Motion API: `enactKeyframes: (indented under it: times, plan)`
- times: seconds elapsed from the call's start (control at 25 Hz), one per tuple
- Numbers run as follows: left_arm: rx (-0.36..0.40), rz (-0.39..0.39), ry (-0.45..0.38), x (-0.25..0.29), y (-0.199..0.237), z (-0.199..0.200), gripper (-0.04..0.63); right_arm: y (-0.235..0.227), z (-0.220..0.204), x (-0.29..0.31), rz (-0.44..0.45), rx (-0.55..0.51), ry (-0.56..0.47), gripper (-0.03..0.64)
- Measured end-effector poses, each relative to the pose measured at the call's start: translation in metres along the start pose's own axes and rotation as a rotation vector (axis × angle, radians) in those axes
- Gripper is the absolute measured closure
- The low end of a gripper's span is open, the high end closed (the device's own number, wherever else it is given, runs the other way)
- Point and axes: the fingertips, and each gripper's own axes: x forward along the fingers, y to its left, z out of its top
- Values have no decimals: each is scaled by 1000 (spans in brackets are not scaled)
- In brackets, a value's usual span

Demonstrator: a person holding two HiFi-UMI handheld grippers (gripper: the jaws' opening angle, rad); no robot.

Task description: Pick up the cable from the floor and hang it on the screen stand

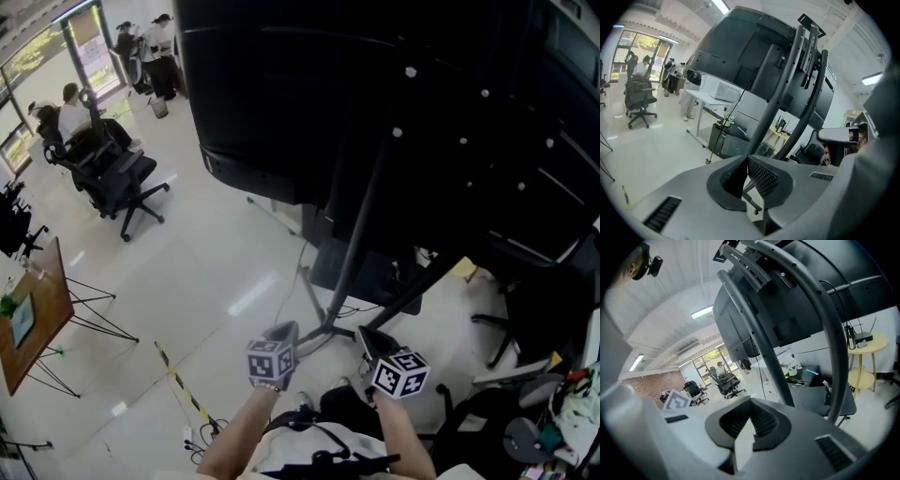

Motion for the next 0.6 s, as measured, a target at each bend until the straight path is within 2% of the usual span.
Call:
enactKeyframes:
  times: [0.36,0.48,0.6]
  plan:
    - [48,100,80,82,46,6,582,-31,7,53,37,10,85,617]
    - [59,144,108,114,68,3,503,-34,4,76,60,-13,127,617]
    - [96,201,150,143,93,-6,494,-37,-2,97,79,-37,166,617]
